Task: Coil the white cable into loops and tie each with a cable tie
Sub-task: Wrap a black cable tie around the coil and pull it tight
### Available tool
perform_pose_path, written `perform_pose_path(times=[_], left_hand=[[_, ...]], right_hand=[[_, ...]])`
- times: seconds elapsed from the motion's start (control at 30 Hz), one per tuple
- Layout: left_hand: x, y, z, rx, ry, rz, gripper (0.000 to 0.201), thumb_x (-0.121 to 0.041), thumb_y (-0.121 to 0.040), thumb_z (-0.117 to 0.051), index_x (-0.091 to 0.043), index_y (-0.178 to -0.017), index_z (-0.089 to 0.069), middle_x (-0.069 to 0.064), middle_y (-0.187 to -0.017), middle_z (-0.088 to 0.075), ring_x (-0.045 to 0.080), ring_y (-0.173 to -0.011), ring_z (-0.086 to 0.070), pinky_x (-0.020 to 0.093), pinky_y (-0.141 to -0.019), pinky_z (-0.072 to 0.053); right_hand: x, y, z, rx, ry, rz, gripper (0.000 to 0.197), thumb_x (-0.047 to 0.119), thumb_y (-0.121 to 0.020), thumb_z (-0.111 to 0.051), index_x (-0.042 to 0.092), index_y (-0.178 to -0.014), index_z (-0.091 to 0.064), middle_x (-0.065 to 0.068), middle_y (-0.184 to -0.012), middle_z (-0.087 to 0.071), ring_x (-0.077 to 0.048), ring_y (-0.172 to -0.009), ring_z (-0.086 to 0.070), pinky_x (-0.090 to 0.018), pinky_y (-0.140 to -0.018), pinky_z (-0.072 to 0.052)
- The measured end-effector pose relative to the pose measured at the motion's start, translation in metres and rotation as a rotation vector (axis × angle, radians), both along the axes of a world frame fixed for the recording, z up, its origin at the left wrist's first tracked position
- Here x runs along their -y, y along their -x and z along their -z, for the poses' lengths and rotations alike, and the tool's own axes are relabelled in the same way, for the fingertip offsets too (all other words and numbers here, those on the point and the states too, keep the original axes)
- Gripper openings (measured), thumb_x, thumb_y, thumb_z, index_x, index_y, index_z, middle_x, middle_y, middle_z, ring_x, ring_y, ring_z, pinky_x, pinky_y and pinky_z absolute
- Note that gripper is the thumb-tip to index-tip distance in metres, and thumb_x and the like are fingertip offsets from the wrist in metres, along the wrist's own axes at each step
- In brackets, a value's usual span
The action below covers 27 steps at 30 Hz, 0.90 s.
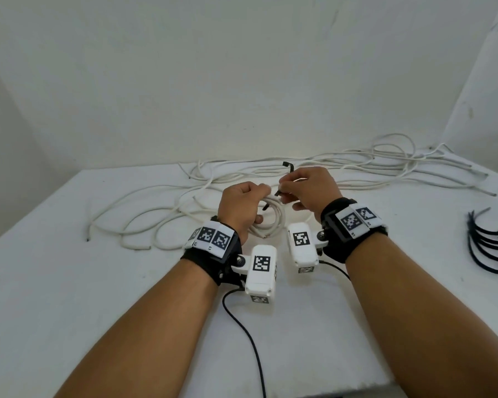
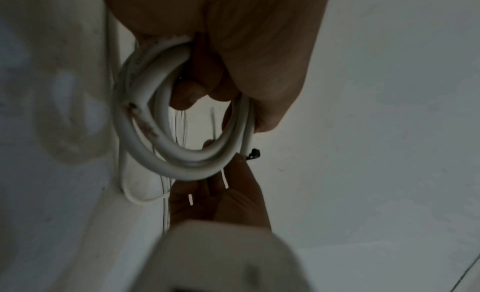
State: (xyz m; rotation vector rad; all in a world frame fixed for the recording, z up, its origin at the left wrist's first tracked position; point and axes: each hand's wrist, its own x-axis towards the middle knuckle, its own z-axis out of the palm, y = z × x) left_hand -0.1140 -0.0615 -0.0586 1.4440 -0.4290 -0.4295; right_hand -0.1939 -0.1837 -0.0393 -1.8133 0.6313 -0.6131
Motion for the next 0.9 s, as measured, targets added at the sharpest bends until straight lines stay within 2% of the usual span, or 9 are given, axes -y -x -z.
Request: perform_pose_path(times=[0.13, 0.23, 0.3, 0.43, 0.53, 0.6, 0.67, 0.77, 0.9], left_hand=[[0.002, 0.003, 0.001, 0.04, -0.03, 0.016, 0.022, -0.019, -0.083, -0.069, -0.015, -0.064, -0.059, -0.007, -0.048, -0.044, 0.012, -0.041, -0.037, 0.024, -0.045, -0.038], [-0.002, 0.004, 0.002, 0.015, -0.035, 0.037, 0.004, -0.019, -0.083, -0.068, -0.017, -0.083, -0.065, -0.003, -0.064, -0.052, 0.009, -0.039, -0.039, 0.023, -0.043, -0.04], [-0.004, 0.006, 0.002, 0.001, -0.028, 0.061, 0.011, -0.017, -0.085, -0.065, -0.019, -0.095, -0.069, -0.003, -0.067, -0.056, 0.009, -0.037, -0.039, 0.022, -0.041, -0.039], [-0.009, 0.007, 0.0, -0.04, 0.018, 0.109, 0.012, -0.013, -0.088, -0.064, -0.018, -0.082, -0.072, -0.004, -0.064, -0.064, 0.006, -0.037, -0.04, 0.021, -0.04, -0.036], [-0.01, 0.006, -0.001, -0.054, 0.046, 0.116, 0.009, -0.015, -0.087, -0.069, -0.017, -0.078, -0.071, -0.003, -0.061, -0.061, 0.009, -0.043, -0.042, 0.02, -0.037, -0.036], [-0.011, 0.006, -0.003, -0.063, 0.07, 0.128, 0.007, -0.014, -0.087, -0.069, -0.014, -0.08, -0.07, -0.006, -0.054, -0.059, 0.008, -0.039, -0.043, 0.017, -0.036, -0.035], [-0.013, 0.005, -0.004, -0.067, 0.093, 0.151, 0.002, -0.012, -0.087, -0.069, -0.013, -0.086, -0.071, -0.005, -0.058, -0.063, 0.007, -0.038, -0.039, 0.018, -0.036, -0.035], [-0.014, 0.002, -0.004, -0.053, 0.106, 0.169, 0.005, -0.013, -0.086, -0.071, -0.013, -0.09, -0.074, 0.0, -0.075, -0.069, 0.008, -0.043, -0.032, 0.02, -0.039, -0.035], [-0.014, -0.002, -0.007, -0.11, 0.133, 0.074, 0.01, -0.016, -0.085, -0.072, -0.014, -0.077, -0.066, -0.002, -0.056, -0.053, 0.011, -0.04, -0.033, 0.02, -0.039, -0.034]], right_hand=[[-0.004, 0.007, 0.002, -0.07, -0.125, -0.171, 0.005, 0.014, -0.089, -0.068, 0.012, -0.094, -0.066, 0.002, -0.067, -0.067, -0.009, -0.059, -0.062, -0.022, -0.052, -0.045], [-0.003, 0.011, 0.001, -0.079, -0.208, -0.259, 0.016, 0.008, -0.09, -0.066, 0.012, -0.101, -0.056, -0.003, -0.071, -0.066, -0.009, -0.054, -0.062, -0.022, -0.05, -0.049], [-0.004, 0.013, 0.0, -0.094, -0.203, -0.294, 0.016, 0.006, -0.091, -0.064, 0.013, -0.102, -0.056, -0.004, -0.073, -0.068, -0.01, -0.056, -0.063, -0.023, -0.052, -0.051], [-0.007, 0.015, 0.002, -0.055, -0.147, -0.364, 0.007, 0.005, -0.092, -0.063, 0.012, -0.092, -0.062, -0.005, -0.077, -0.069, -0.015, -0.067, -0.063, -0.027, -0.066, -0.051], [-0.005, 0.016, 0.004, -0.017, -0.16, -0.392, 0.009, 0.007, -0.094, -0.058, 0.011, -0.09, -0.064, -0.005, -0.076, -0.069, -0.015, -0.067, -0.064, -0.03, -0.069, -0.05], [-0.003, 0.015, 0.004, 0.006, -0.157, -0.39, 0.015, 0.007, -0.096, -0.053, 0.011, -0.088, -0.065, -0.006, -0.076, -0.069, -0.017, -0.069, -0.064, -0.032, -0.07, -0.049], [-0.003, 0.015, 0.003, 0.029, -0.157, -0.382, 0.022, 0.005, -0.096, -0.048, 0.012, -0.088, -0.067, -0.009, -0.077, -0.069, -0.019, -0.071, -0.064, -0.034, -0.07, -0.049], [-0.004, 0.017, 0.002, 0.035, -0.134, -0.39, 0.027, 0.002, -0.093, -0.046, 0.011, -0.09, -0.071, -0.011, -0.08, -0.07, -0.021, -0.075, -0.064, -0.034, -0.07, -0.049], [-0.008, 0.018, -0.001, 0.076, -0.115, -0.423, 0.02, 0.002, -0.091, -0.054, 0.013, -0.106, -0.061, -0.011, -0.087, -0.069, -0.021, -0.08, -0.063, -0.036, -0.073, -0.05]])
